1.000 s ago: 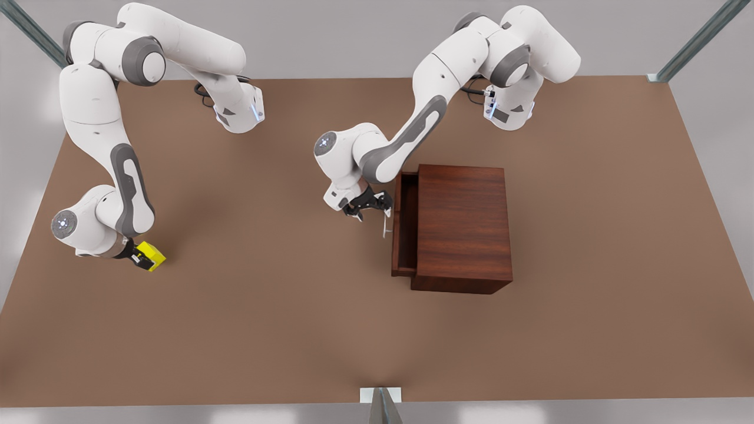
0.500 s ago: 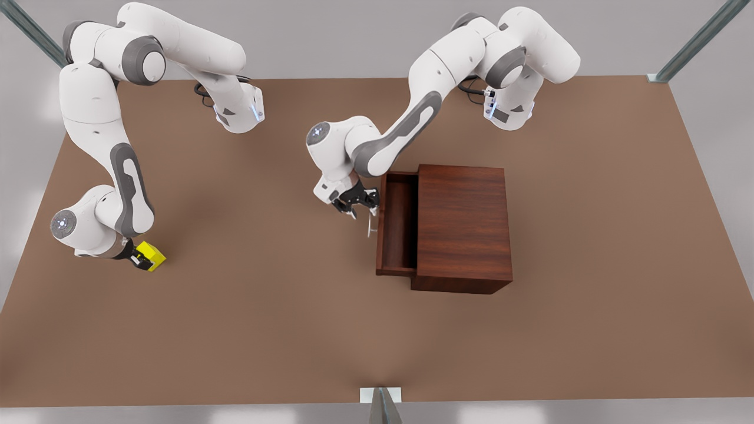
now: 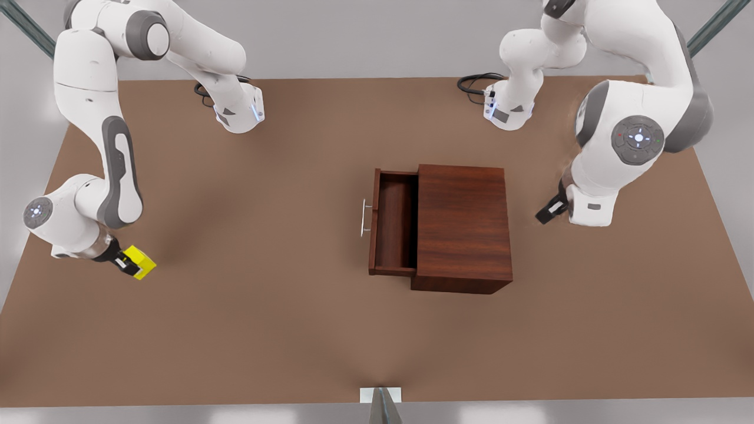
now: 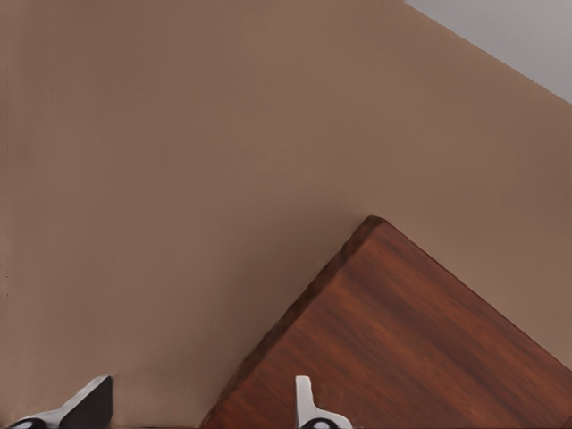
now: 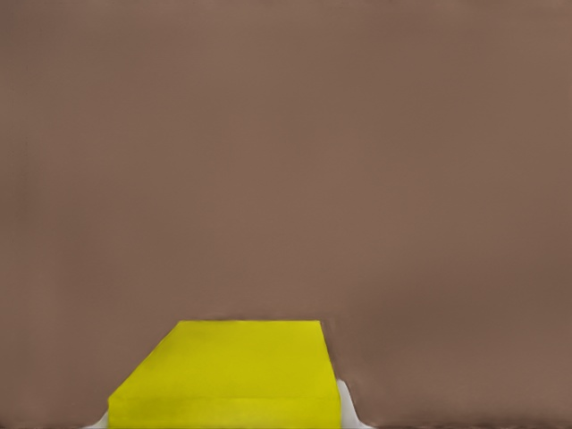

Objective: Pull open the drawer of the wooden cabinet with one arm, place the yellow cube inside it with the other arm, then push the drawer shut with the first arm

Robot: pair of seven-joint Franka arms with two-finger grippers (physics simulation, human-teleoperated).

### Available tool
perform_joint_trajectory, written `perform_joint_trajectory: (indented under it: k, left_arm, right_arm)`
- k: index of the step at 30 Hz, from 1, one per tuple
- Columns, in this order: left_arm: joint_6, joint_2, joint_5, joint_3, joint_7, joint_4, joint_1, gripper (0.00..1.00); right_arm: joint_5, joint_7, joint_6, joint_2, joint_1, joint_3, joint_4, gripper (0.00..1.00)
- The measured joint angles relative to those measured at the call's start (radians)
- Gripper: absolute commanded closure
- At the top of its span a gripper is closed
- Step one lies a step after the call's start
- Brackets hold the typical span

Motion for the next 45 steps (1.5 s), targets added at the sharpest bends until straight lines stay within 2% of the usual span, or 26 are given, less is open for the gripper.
perform_joint_trajectory:
  k: [2, 6, 11, 13, 21, 29, 43, 45]
  left_arm:
    - [0.044, -0.045, -0.039, 0.007, 0.099, -0.092, 0.088, 0.0]
    - [0.089, -0.056, -0.07, 0.046, 0.263, -0.121, 0.088, 0.0]
    - [0.109, 0.009, -0.085, 0.044, 0.423, -0.022, 0.026, 0.0]
    - [0.113, 0.028, -0.092, 0.044, 0.478, -0.01, 0.005, 0.0]
    - [0.092, 0.015, -0.097, 0.044, 0.635, -0.034, 0.01, 0.0]
    - [0.085, 0.0, -0.099, 0.053, 0.732, -0.062, 0.017, 0.0]
    - [0.084, -0.013, -0.1, 0.049, 0.82, -0.077, 0.015, 0.0]
    - [0.083, -0.015, -0.1, 0.05, 0.826, -0.078, 0.015, 0.0]
  right_arm:
    - [-0.001, 0.036, -0.079, -0.029, 0.001, 0.064, 0.06, 0.29]
    - [-0.009, 0.152, -0.239, -0.05, 0.003, 0.248, 0.188, 0.29]
    - [-0.015, 0.342, -0.384, -0.089, 0.005, 0.445, 0.246, 0.29]
    - [-0.017, 0.423, -0.42, -0.105, 0.026, 0.49, 0.247, 0.29]
    - [-0.028, 0.781, -0.479, -0.093, 0.211, 0.512, 0.335, 0.28]
    - [-0.13, 1.228, -0.484, 0.111, 0.498, 0.504, 0.644, 0.28]
    - [-0.227, 1.814, -0.399, 0.236, 0.689, 0.5, 0.73, 0.28]
    - [-0.232, 1.875, -0.39, 0.265, 0.722, 0.477, 0.766, 0.28]
